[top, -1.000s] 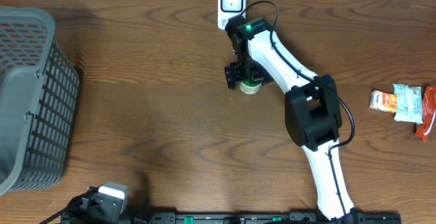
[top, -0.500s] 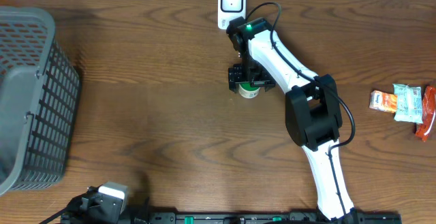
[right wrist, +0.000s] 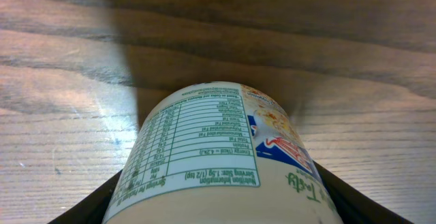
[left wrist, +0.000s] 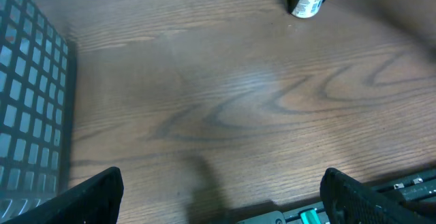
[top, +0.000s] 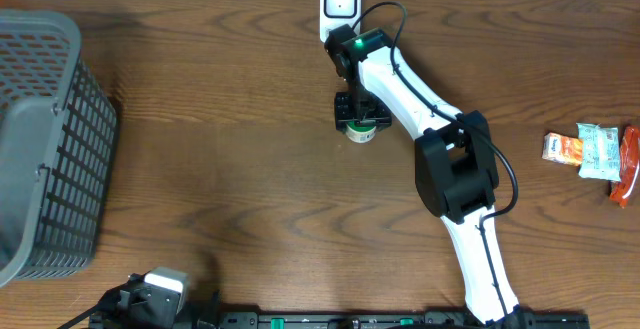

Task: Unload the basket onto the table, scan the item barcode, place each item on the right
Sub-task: 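Grasp the green-lidded jar with the right gripper and lift it, then hold the jar's label in front of the white scanner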

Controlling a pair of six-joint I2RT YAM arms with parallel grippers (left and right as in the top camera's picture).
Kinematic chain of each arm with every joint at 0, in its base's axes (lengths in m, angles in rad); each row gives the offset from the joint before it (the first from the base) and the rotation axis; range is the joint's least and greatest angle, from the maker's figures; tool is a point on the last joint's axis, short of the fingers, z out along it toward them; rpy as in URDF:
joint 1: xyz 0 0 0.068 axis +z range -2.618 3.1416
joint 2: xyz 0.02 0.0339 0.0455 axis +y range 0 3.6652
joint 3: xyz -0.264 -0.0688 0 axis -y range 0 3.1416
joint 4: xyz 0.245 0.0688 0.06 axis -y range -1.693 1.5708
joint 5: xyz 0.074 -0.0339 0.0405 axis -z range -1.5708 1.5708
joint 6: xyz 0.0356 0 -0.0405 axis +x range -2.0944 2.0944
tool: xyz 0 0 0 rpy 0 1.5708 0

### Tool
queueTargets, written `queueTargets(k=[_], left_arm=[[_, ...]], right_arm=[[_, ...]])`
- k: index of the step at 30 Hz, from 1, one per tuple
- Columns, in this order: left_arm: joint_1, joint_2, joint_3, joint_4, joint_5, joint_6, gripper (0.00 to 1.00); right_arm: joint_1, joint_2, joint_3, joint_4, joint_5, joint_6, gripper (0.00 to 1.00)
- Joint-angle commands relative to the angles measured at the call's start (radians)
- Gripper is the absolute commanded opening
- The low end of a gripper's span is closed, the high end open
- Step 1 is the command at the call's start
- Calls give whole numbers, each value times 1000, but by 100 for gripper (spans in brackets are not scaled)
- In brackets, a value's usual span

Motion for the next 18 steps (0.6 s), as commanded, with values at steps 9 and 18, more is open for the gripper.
queueTargets(k=[9,18], left_arm=[[-6,-5,5,-1,12,-5,93],[-6,-5,5,-1,12,-5,93]], right_arm=[[-24,14,123,-203,-206,-22,52],[-44,14,212,-386,-442,-74,57]])
